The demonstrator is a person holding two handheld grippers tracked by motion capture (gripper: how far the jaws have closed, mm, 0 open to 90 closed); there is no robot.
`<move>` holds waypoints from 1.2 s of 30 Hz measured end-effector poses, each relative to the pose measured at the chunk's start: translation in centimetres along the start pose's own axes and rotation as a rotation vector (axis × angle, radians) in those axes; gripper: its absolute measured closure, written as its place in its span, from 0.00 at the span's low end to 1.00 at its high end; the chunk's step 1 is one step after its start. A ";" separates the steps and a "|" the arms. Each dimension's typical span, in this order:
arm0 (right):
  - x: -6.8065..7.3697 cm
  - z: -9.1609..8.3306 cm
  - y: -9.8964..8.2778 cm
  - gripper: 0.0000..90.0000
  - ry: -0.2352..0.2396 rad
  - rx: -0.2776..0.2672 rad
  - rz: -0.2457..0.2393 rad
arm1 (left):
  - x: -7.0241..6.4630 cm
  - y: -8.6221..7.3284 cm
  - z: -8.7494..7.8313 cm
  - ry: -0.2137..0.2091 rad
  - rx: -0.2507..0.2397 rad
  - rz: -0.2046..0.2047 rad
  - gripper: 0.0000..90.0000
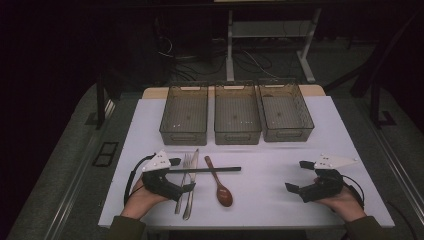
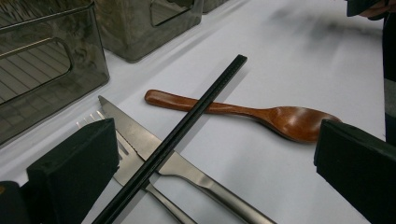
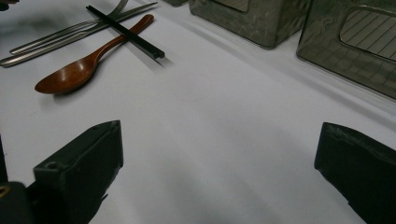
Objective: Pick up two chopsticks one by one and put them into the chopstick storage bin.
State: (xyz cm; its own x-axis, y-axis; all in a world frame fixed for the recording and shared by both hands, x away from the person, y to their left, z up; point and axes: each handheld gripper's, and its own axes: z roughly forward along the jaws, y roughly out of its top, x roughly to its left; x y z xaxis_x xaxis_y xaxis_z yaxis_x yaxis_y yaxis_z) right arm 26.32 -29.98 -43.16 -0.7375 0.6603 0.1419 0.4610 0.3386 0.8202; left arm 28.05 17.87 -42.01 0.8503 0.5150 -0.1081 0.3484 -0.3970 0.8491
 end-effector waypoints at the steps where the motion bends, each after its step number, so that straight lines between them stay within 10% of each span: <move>1: 0.0 0.0 0.0 0.01 -0.004 -0.001 -0.003 | 0.0 0.1 0.0 -0.002 0.000 -0.001 0.00; 36: -0.1 0.0 0.0 0.01 -0.013 -0.012 0.011 | 1.9 3.0 3.8 -0.074 0.025 0.053 0.30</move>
State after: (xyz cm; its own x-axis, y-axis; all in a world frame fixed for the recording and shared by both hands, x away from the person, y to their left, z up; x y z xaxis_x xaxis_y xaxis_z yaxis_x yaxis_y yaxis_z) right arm 26.37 -30.04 -43.18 -0.7258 0.6727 0.1439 0.4632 0.3232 0.8252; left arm 32.20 14.72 -41.62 0.8941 0.4362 -0.1021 0.3114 -0.4413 0.8416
